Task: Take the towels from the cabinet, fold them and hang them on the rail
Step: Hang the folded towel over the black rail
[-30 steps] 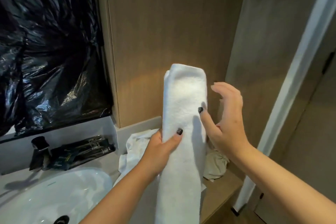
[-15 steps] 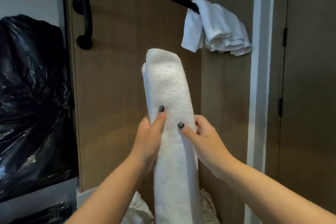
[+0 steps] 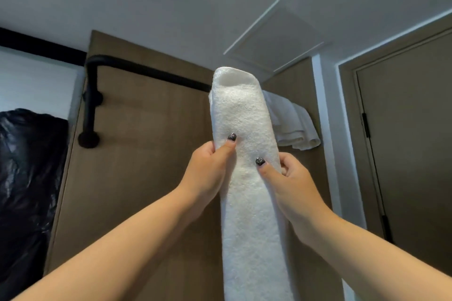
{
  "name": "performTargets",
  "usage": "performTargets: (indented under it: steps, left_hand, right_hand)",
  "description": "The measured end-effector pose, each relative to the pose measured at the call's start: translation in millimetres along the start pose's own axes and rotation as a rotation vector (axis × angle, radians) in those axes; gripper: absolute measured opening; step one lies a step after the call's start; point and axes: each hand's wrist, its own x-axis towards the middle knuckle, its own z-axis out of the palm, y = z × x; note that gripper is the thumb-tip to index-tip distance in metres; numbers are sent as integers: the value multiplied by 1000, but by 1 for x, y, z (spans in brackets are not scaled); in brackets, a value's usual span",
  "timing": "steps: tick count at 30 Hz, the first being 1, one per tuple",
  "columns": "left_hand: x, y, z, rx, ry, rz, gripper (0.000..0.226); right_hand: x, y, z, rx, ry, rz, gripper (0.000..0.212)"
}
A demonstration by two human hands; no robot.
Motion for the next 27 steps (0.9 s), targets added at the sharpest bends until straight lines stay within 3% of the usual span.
performTargets:
  steps: [4, 12, 17, 19, 23, 27]
  left_hand:
    - [43, -4, 4, 42, 14, 54, 30]
    - [124, -41, -9, 48, -100, 153, 54]
    - [176, -52, -31, 118, -71, 220, 58]
    - [193, -56, -37, 134, -35, 262, 54]
    - [217, -69, -43, 232, 3, 330, 70]
    - [223, -82, -42, 380, 39, 397, 70]
  right_hand:
    - [61, -5, 3, 37, 30, -59, 23]
    - [196, -22, 38, 68, 137, -237, 36]
    - [262, -25, 62, 72, 173, -330, 29]
    - [284, -21, 69, 71, 199, -341, 25]
    - [323, -16, 82, 49, 255, -362, 34]
    - [349, -13, 90, -15, 321, -289, 45]
